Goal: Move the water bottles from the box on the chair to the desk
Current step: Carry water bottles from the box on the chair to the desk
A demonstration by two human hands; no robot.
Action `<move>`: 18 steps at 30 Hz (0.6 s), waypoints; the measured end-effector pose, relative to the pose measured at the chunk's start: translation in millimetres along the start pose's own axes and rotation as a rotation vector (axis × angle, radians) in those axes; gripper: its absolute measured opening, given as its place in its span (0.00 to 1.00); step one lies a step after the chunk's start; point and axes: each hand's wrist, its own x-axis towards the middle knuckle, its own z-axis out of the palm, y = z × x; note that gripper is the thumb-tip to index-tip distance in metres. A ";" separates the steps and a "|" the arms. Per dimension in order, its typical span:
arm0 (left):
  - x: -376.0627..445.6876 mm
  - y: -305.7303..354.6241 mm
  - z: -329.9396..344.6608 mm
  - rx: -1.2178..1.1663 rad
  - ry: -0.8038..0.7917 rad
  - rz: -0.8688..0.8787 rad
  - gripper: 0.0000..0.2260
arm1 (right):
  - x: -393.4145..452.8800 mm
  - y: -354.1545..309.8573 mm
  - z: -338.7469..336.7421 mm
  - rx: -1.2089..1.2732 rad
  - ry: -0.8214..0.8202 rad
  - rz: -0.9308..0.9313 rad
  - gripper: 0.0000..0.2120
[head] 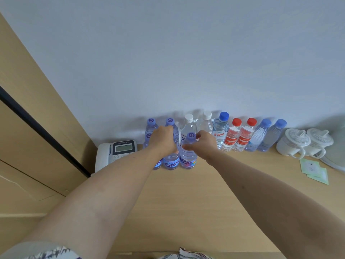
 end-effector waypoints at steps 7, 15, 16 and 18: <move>1.0 3.0 -1.8 0.005 -0.028 -0.016 0.20 | -2.6 -2.2 -2.7 0.001 -0.062 -0.002 0.30; 4.3 5.4 -1.0 0.020 -0.028 -0.024 0.18 | -4.0 3.4 -1.0 0.019 -0.084 -0.067 0.28; 4.7 6.3 -0.7 0.022 -0.027 -0.025 0.18 | -4.3 3.7 0.0 0.016 -0.067 -0.060 0.29; 5.0 6.2 0.6 0.031 -0.023 -0.028 0.18 | -4.2 3.7 1.3 -0.010 -0.043 -0.063 0.28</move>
